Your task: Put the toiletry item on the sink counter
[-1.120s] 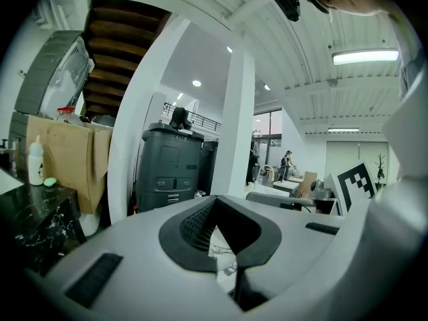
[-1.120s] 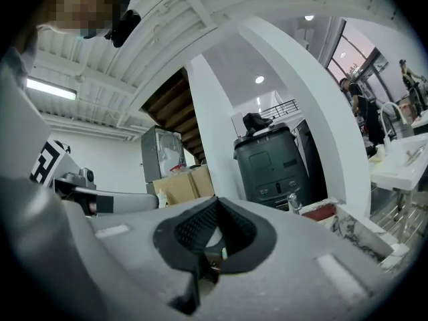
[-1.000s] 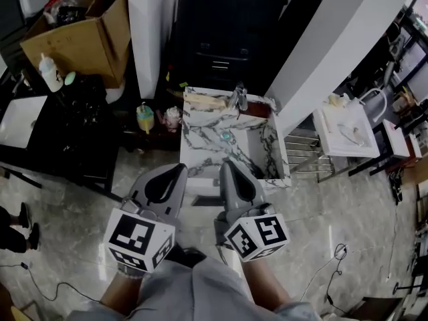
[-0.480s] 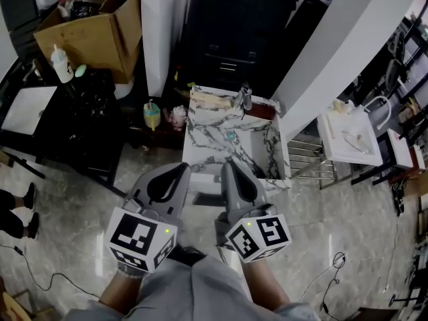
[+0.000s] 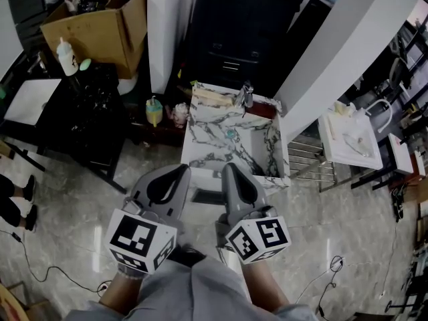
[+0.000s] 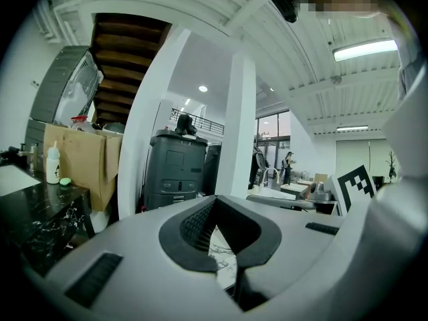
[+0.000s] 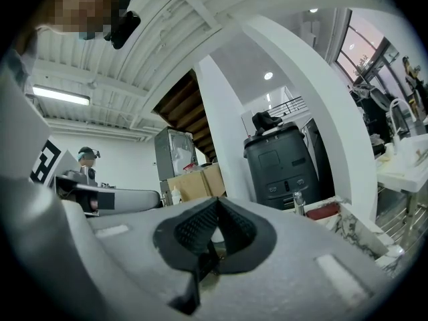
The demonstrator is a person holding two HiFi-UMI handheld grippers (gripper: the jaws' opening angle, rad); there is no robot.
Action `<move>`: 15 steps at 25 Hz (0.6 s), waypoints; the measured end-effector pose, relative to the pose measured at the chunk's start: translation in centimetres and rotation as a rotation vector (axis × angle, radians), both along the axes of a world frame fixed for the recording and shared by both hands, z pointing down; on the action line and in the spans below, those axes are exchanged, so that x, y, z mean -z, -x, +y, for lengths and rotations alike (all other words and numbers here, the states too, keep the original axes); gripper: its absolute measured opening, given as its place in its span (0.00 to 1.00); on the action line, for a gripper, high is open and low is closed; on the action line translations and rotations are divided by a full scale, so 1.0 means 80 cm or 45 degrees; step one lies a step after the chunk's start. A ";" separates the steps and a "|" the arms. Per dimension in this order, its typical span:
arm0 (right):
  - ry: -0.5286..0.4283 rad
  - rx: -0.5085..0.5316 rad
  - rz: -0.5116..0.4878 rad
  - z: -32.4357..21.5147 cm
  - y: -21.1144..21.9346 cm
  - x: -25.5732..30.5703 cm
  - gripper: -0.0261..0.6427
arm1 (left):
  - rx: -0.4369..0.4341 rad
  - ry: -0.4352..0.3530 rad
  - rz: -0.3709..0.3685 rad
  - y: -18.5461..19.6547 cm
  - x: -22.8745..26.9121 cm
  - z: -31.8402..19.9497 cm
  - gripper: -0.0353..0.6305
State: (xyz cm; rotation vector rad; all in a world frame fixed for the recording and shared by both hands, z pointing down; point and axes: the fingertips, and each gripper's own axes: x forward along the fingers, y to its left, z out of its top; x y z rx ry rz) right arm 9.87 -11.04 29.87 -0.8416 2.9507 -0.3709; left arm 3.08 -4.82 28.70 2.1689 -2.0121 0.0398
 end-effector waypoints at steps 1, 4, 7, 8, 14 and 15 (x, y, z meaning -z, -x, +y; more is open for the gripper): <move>-0.001 0.003 0.000 0.001 -0.001 0.000 0.03 | 0.004 -0.004 0.000 -0.002 0.000 0.002 0.06; -0.005 0.011 -0.002 0.006 -0.006 0.000 0.03 | 0.010 -0.009 0.000 -0.008 -0.001 0.007 0.06; -0.008 0.021 -0.006 0.009 -0.009 0.001 0.03 | 0.017 -0.009 0.002 -0.012 0.000 0.012 0.06; -0.008 0.025 -0.008 0.010 -0.010 0.002 0.03 | 0.021 -0.010 0.002 -0.013 0.001 0.013 0.06; -0.005 0.050 -0.007 0.019 -0.014 0.001 0.03 | 0.049 -0.022 -0.001 -0.019 0.003 0.023 0.06; -0.001 0.052 -0.007 0.020 -0.016 0.000 0.03 | 0.051 -0.020 -0.002 -0.020 0.004 0.024 0.06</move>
